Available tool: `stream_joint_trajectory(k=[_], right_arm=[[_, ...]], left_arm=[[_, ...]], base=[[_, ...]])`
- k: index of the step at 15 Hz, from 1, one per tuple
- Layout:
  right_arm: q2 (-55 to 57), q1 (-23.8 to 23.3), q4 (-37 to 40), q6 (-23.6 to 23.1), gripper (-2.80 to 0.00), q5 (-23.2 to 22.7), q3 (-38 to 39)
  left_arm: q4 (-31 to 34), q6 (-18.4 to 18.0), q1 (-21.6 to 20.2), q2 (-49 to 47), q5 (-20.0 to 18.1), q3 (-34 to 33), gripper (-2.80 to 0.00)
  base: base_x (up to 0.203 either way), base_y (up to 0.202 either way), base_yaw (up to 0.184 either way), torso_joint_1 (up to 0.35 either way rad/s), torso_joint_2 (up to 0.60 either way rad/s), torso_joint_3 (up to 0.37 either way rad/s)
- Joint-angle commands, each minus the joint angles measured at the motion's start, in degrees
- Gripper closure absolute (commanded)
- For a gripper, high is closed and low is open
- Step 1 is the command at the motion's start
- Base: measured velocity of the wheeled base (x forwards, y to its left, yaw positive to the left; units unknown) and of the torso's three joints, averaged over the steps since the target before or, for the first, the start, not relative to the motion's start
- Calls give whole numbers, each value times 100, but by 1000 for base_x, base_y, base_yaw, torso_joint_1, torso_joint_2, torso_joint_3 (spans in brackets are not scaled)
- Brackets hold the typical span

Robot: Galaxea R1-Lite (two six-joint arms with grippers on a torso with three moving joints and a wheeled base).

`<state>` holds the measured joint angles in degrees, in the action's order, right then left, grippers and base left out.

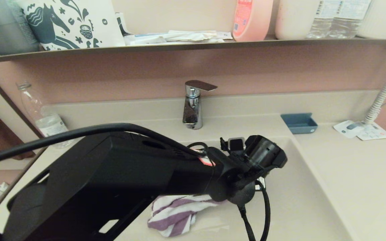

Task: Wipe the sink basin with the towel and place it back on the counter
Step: Wipe the sink

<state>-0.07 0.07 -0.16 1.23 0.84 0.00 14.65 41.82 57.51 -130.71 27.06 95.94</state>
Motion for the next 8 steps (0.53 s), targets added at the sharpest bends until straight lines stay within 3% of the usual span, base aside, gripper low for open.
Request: stream_joint_trajectory(k=[1, 5, 8], right_arm=[[7, 1, -2, 0, 0, 4, 0], [7, 1, -2, 0, 0, -5, 0], [7, 1, -2, 0, 0, 4, 0]], left_arm=[[686, 380, 152, 166, -95, -95, 0], [2399, 1073, 191, 556, -723, -77, 0], [2972, 1455, 312, 601, -992, -351, 0]], base=[[0, 0, 0, 0, 0, 0], [0, 0, 0, 0, 0, 0], [0, 0, 0, 0, 0, 0]])
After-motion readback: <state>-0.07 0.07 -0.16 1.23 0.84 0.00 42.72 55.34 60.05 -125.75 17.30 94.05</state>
